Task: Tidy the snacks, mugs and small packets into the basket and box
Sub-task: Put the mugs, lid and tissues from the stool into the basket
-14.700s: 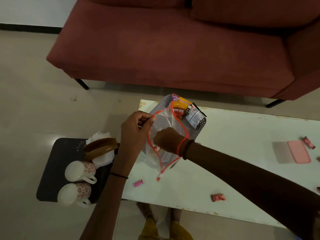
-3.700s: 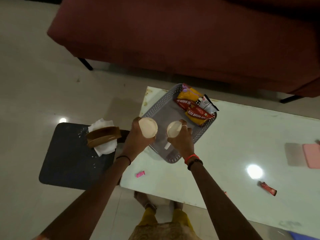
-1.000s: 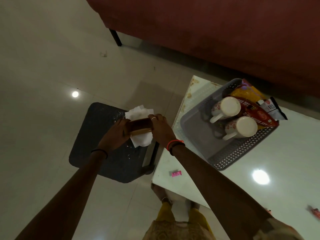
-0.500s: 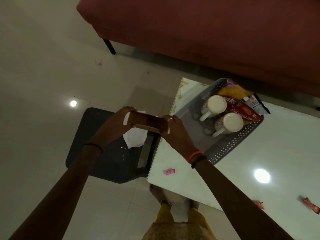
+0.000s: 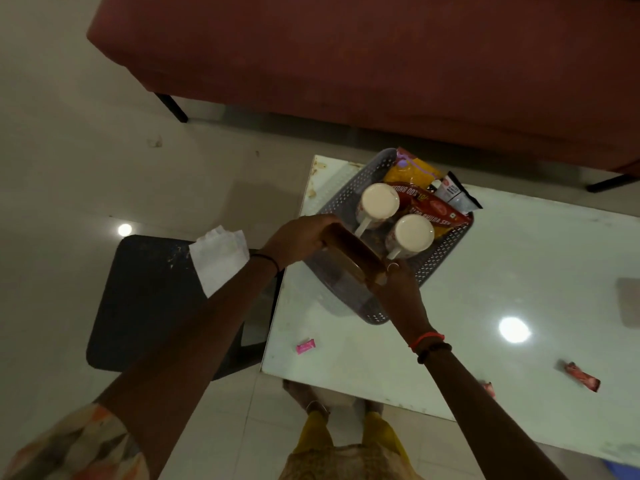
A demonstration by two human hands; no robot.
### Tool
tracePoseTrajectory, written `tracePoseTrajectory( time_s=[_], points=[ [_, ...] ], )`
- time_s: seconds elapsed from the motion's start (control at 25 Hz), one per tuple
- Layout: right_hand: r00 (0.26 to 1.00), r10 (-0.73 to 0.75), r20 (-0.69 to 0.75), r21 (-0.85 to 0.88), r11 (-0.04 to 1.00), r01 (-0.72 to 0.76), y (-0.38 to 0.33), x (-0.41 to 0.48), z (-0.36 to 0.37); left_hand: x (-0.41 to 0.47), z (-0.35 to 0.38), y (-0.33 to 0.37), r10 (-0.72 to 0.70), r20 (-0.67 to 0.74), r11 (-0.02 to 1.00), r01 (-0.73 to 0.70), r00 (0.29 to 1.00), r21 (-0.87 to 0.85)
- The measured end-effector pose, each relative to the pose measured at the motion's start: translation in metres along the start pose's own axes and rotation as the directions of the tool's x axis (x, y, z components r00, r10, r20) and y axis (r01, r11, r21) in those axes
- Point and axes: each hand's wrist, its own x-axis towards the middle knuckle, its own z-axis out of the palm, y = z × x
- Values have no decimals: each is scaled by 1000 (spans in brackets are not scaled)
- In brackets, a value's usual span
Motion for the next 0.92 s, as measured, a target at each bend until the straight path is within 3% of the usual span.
tracePoseTrajectory(
  time_s=[0.24, 0.44, 0.6, 0.8, 0.92],
  points=[
    [978, 190, 81, 54, 979, -195, 29, 20, 21, 21, 41, -3, -9, 12, 1000, 9, 1000, 4],
    [971, 136, 194, -146, 983, -108, 41, 27, 34, 23, 58, -10, -48, -7, 997, 48, 999, 53],
    [971, 103, 216, -171, 983, -66, 46, 31, 37, 27, 64, -16, -41, 32, 997, 39, 999, 68],
    [981, 175, 87, -6, 984, -175, 39, 31, 39, 41, 64, -21, -31, 45, 996, 27, 998, 86],
    [976, 198, 88, 21, 979, -201, 37, 31, 38, 47, 63, -24, -21, 85, 998, 16, 996, 62]
  ],
)
